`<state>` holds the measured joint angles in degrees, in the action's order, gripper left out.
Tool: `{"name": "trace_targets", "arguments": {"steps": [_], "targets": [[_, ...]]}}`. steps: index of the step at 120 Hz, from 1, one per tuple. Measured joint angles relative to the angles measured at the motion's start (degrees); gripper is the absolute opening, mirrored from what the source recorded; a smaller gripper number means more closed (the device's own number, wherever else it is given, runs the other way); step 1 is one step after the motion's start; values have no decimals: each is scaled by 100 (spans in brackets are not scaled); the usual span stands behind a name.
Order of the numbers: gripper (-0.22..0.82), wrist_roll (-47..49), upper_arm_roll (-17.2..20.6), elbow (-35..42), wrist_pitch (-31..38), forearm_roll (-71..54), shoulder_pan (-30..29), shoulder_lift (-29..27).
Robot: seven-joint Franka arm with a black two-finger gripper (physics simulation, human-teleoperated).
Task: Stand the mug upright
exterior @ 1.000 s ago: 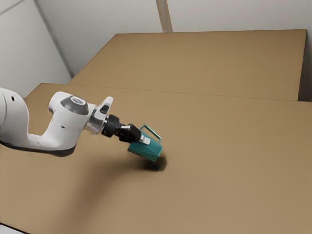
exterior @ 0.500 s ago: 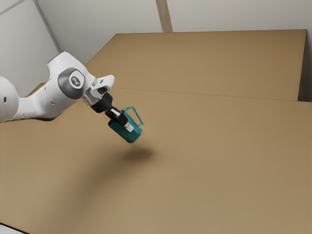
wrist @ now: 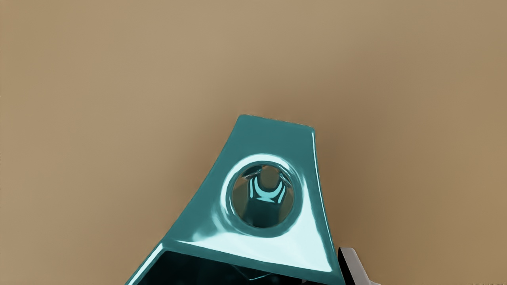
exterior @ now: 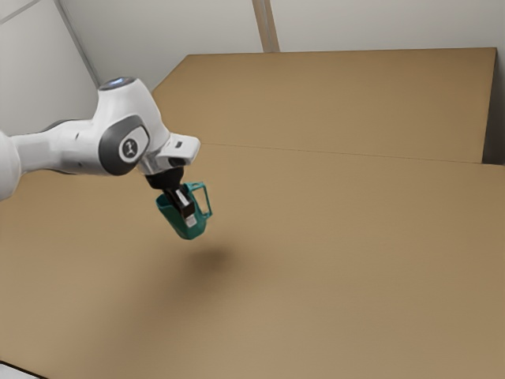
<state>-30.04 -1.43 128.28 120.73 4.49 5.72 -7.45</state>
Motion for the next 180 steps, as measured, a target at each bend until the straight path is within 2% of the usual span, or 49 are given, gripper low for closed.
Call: {"name": "trace_targets", "arguments": {"steps": [81, 141, 153, 180], "targets": [[-17, 1706, 150, 856, 883, -758, 110, -15], [-17, 2440, 151, 894, 1144, -814, 111, 342], [-10, 2500, 152, 894, 1170, -784, 112, 351], [27, 2571, 152, 894, 1192, -739, 119, 317]]}}
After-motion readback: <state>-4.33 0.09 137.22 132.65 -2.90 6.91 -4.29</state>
